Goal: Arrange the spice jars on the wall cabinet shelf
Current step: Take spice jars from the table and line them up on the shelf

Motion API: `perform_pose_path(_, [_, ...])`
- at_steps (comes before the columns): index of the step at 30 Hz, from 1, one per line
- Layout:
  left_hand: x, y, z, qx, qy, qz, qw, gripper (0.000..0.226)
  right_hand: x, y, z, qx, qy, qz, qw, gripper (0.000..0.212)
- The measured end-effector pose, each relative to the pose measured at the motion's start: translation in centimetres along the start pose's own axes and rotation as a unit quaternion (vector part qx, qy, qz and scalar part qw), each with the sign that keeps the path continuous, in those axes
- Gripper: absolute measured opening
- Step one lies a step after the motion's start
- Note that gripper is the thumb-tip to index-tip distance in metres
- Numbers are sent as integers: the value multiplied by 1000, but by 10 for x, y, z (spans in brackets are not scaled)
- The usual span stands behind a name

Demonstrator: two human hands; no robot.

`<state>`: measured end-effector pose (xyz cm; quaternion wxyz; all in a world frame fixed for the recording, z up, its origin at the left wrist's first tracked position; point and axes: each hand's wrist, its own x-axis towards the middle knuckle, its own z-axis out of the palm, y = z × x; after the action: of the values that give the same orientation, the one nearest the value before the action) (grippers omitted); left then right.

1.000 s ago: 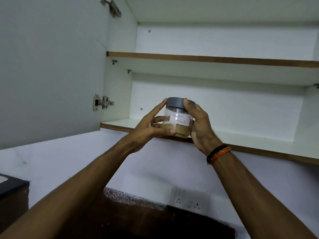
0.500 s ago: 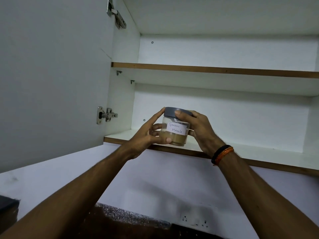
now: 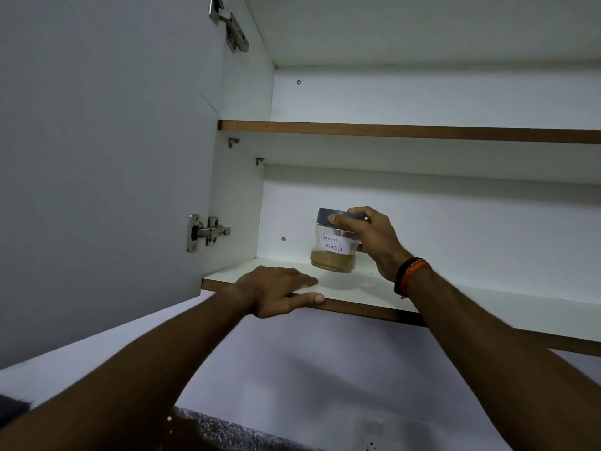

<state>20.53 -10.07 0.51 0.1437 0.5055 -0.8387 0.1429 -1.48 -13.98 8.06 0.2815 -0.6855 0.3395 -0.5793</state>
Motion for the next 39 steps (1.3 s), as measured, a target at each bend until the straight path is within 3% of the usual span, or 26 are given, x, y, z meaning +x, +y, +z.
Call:
perform_pose_path(6, [0,-1,8,54,100,36,993,89,42,25,29,-48,-10,21,999,55])
perform_pose_path(15, [9,-14,14,49,125,67,989,93,98,65,75,-133,-73,55,987,60])
perform_pose_path(22, [10,-15,17,57,165,68,982,84,123,65,95,-217,-135,66,965,63])
perform_pose_path(28, [11,-15,18,67,188,69,977,85,129,65,108,-240,-117,49,963,61])
perform_pose_path(39, [6,-12,15,62,216,86,971,62,121,70,113,-243,-104,27,964,57])
